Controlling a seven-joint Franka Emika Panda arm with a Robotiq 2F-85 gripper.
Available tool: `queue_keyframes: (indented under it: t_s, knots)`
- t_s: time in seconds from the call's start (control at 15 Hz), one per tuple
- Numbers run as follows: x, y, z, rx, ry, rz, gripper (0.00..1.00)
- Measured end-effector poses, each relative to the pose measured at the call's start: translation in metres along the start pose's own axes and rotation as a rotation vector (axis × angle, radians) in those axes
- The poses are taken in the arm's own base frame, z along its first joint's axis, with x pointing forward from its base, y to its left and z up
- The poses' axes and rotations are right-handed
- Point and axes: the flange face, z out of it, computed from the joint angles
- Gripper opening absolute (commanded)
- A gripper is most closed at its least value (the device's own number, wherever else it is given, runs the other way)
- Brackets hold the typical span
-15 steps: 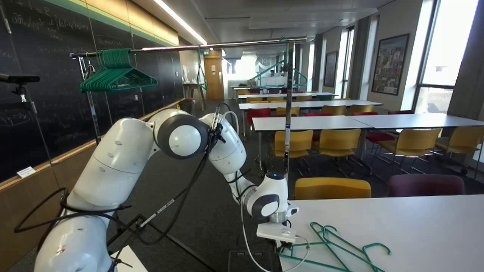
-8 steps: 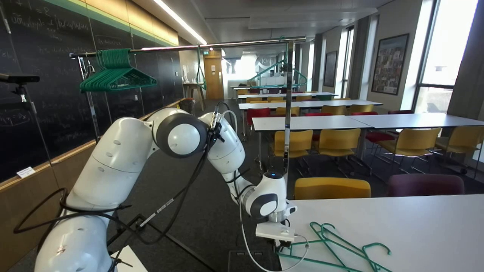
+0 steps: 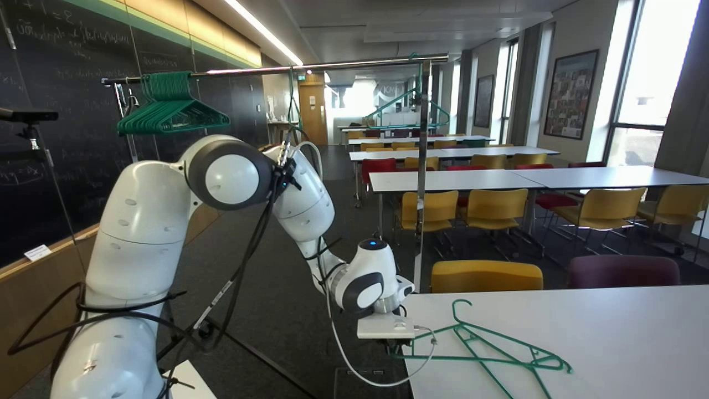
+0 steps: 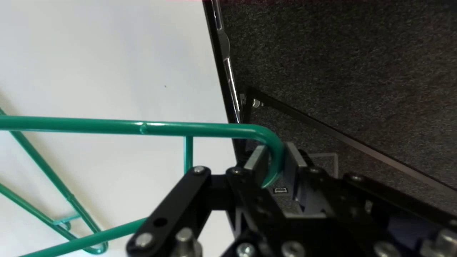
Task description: Pick up one hanger from the table and put it on the right side of the railing
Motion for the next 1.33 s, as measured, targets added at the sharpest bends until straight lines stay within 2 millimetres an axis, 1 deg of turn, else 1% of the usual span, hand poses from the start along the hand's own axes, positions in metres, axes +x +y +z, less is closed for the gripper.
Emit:
queue_keyframes:
  t_s: [0.33, 0.53, 0.73, 0.87, 0.93, 1.0, 1.07, 1.13, 1.33]
  knots:
    - [0.008, -0.063, -0.044, 0.019, 0.119, -0.187, 0.04]
    - [0.015, -0.092, -0.069, 0.011, 0.197, -0.286, 0.04]
    - [0.034, -0.113, -0.09, 0.022, 0.281, -0.357, 0.04]
    - [0.057, -0.127, -0.103, 0.094, 0.346, -0.415, 0.04]
    - [0.066, -0.13, -0.111, 0.143, 0.382, -0.447, 0.04]
    - [0.071, -0.13, -0.117, 0.189, 0.417, -0.474, 0.04]
    - [0.07, -0.128, -0.123, 0.231, 0.453, -0.496, 0.04]
    - [0.063, -0.123, -0.127, 0.27, 0.483, -0.514, 0.04]
    - [0.032, -0.101, -0.141, 0.359, 0.533, -0.536, 0.04]
